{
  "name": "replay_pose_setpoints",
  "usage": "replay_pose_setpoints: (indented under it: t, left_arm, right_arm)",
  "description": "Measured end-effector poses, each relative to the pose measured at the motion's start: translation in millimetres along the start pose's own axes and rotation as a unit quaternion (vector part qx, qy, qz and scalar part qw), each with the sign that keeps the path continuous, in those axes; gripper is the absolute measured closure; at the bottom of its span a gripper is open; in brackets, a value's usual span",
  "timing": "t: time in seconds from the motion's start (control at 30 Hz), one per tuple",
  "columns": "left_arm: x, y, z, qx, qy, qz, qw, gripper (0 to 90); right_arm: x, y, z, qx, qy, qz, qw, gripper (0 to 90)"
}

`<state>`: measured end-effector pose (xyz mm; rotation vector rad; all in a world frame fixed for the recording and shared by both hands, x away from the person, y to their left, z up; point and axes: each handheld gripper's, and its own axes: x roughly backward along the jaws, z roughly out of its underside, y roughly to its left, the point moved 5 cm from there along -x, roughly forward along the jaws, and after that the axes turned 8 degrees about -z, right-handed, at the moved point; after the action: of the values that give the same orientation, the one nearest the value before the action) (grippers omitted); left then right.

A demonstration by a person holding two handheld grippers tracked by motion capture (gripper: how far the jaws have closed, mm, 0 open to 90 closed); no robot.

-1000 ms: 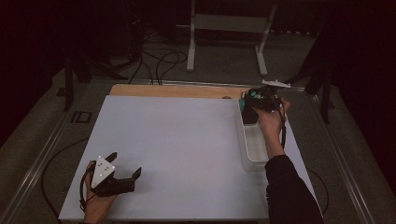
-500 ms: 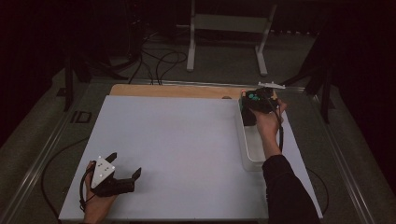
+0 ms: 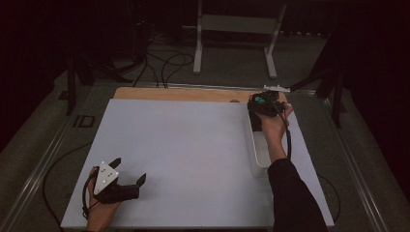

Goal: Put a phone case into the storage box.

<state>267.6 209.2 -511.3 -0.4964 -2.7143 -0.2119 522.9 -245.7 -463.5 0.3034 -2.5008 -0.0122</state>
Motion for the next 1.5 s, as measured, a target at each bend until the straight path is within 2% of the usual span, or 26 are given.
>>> replay_pose_setpoints:
  t: [0.17, 0.27, 0.3, 0.37, 0.47, 0.57, 0.67, 0.73, 0.93, 1.17, 1.5]
  left_arm:
    - [-0.3, -0.1, 0.1, 0.001, 0.000, 0.001, 1.0000, 0.2]
    - [-0.3, 0.0, 0.1, 0.001, 0.000, 0.001, 1.0000, 0.2]
    - [-0.4, 0.1, 0.2, 0.002, 0.001, 0.001, 1.0000, 0.2]
    - [-0.5, 0.3, 0.3, 0.002, 0.001, 0.002, 1.0000, 0.2]
    - [-0.6, 0.3, 0.4, 0.002, 0.002, 0.002, 1.0000, 0.2]
    - [-0.9, -0.1, 0.5, 0.003, 0.002, 0.003, 1.0000, 0.2]
    - [-0.9, 0.0, 0.5, 0.003, 0.002, 0.003, 1.0000, 0.2]
    - [-0.6, 0.1, 0.3, 0.003, 0.001, 0.003, 1.0000, 0.2]
    - [-0.5, 0.4, 0.2, 0.003, 0.001, 0.003, 1.0000, 0.2]
    - [-0.8, 0.2, 0.0, 0.004, 0.002, 0.003, 1.0000, 0.2]
    - [-1.5, -0.4, -0.2, 0.005, 0.004, 0.005, 1.0000, 0.2]
  right_arm:
    - [-3.6, 2.1, -0.4, 0.017, 0.006, -0.011, 0.9998, 12.2]
    - [-5.3, 0.6, -0.7, 0.005, 0.004, -0.018, 0.9998, 9.5]
    - [-6.5, -0.3, -0.5, -0.009, 0.007, -0.027, 0.9996, 7.7]
    - [-7.2, -2.5, 0.4, -0.023, 0.008, -0.029, 0.9993, 7.1]
    - [-6.3, -2.4, -0.1, -0.015, 0.003, -0.026, 0.9995, 6.9]
    - [-3.3, -1.0, -2.5, -0.011, -0.007, -0.036, 0.9993, 6.8]
    - [-1.1, -0.3, -4.9, -0.003, -0.013, -0.035, 0.9993, 6.8]
    - [0.7, -1.6, -5.7, -0.003, -0.017, -0.030, 0.9994, 6.8]
    - [7.4, -4.5, -4.8, -0.008, -0.018, -0.040, 0.9990, 7.0]
    - [25.0, -0.4, -4.7, 0.002, -0.028, -0.063, 0.9976, 7.0]
    - [62.3, 15.0, 7.5, 0.021, -0.046, -0.106, 0.9931, 7.2]
